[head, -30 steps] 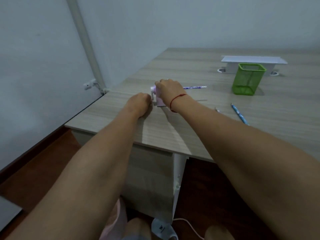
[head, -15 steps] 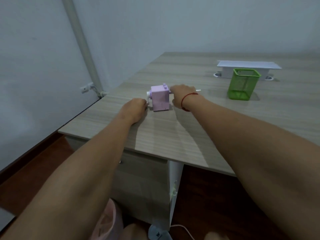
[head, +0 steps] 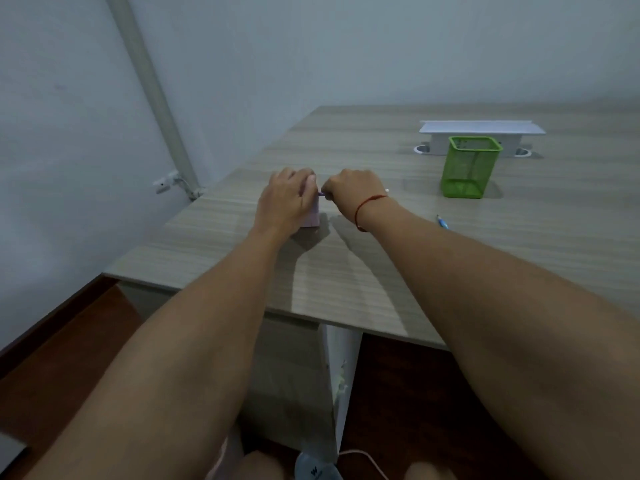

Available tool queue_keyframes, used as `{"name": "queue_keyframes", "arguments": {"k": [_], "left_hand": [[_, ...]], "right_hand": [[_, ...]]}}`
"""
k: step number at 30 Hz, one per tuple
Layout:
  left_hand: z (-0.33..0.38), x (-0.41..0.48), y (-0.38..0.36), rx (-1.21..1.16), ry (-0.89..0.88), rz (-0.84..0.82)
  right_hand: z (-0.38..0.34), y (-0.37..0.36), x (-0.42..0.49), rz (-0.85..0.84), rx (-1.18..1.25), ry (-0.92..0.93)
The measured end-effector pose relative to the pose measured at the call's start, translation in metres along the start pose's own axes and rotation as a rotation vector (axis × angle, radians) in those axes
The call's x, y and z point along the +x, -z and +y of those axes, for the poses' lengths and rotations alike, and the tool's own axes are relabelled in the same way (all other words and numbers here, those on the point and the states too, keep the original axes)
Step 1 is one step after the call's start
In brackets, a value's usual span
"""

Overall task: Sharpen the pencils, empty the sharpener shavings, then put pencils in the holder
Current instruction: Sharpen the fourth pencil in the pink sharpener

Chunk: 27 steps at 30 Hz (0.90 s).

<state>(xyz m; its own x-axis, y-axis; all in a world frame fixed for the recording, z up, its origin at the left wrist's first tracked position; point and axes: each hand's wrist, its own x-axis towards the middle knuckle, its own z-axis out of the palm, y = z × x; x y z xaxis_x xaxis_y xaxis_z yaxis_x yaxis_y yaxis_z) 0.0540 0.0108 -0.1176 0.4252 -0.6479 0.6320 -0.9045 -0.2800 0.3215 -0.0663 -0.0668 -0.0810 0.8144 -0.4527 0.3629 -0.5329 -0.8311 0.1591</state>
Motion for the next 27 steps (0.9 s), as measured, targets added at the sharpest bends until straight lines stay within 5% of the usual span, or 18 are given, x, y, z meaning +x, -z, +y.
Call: {"name": "queue_keyframes", "arguments": {"k": [27], "left_hand": [[0.019, -0.003, 0.011, -0.05, 0.095, -0.072]], "right_hand": [[0.063, 0.025, -0.06, -0.115, 0.094, -0.329]]}}
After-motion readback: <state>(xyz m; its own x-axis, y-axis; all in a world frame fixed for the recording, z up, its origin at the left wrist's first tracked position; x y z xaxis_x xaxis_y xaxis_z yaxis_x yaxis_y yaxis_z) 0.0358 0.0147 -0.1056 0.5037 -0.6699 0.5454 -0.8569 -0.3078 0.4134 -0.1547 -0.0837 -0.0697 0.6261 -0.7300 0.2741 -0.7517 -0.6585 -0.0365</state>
